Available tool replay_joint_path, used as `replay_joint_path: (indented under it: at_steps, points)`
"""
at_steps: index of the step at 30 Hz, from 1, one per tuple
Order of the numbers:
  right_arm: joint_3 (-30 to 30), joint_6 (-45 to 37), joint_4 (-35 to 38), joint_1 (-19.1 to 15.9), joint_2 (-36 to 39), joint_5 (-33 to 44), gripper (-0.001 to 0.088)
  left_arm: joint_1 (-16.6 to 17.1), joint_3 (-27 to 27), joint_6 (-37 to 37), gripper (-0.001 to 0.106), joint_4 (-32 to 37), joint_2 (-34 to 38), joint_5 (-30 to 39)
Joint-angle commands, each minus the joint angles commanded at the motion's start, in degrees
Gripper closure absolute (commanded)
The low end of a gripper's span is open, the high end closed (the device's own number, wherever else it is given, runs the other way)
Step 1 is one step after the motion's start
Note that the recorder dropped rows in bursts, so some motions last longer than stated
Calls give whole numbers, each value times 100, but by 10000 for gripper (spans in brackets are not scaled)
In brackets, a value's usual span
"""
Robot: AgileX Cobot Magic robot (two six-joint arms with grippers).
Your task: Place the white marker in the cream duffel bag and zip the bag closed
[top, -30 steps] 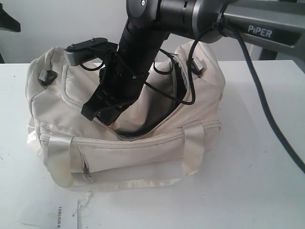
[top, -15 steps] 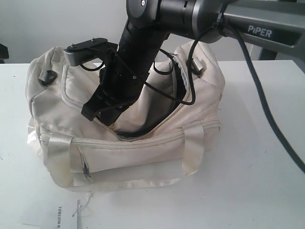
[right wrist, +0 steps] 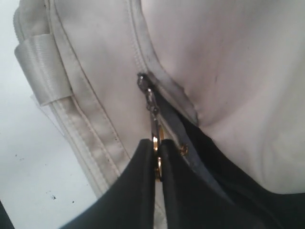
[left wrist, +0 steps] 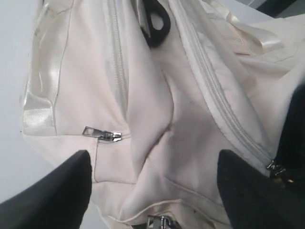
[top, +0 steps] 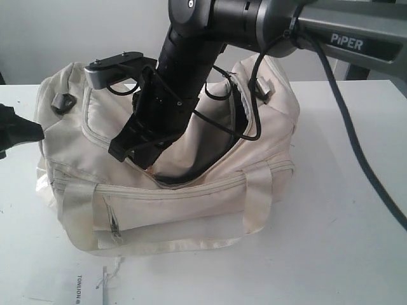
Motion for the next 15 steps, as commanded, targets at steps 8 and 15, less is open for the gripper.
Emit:
replay_joint_path:
  at_steps: [8,15]
  points:
    - [0,0,12,0,0,-34,868,-552,0,42,305,-162,573,-760]
    - [0,0,23,0,0,-33,868,-621,-22,19,305,-232,1151,-1095]
